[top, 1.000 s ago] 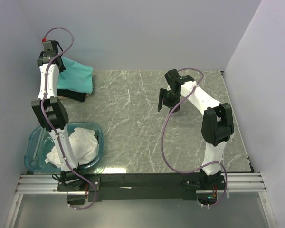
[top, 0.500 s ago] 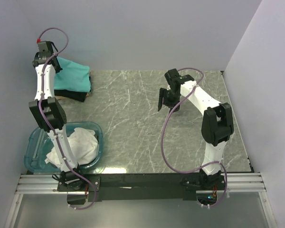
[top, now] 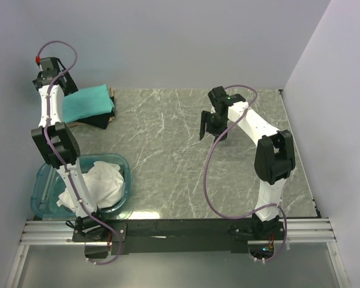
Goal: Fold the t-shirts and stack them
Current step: Neatly place the folded tshirt to the corner, then reset both grippers
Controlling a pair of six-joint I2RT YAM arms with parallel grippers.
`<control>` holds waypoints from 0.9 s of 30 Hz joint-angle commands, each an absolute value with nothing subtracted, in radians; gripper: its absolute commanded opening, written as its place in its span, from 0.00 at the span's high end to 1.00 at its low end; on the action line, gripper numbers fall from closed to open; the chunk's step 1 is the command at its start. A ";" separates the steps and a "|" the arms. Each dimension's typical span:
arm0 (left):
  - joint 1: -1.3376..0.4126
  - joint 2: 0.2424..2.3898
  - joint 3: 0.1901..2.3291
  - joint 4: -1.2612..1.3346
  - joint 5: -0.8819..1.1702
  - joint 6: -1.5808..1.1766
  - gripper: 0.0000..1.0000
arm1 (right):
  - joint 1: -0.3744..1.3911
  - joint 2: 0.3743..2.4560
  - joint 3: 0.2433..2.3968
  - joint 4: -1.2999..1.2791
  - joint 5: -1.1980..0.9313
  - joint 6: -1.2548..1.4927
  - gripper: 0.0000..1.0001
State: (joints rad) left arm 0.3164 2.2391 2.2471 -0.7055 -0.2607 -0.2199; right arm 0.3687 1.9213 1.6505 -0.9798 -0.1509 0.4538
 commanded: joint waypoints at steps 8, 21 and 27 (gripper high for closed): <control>0.181 2.002 1.991 -0.652 -0.250 -0.326 0.01 | 0.371 1.813 1.596 -0.865 -0.115 0.437 0.28; -0.266 1.640 1.565 -0.578 -0.187 -0.468 0.01 | 0.376 1.614 1.433 -0.664 -0.091 0.459 0.28; -0.417 1.488 1.442 -0.574 -0.181 -0.477 0.01 | 0.376 1.461 1.295 -0.598 -0.055 0.449 0.28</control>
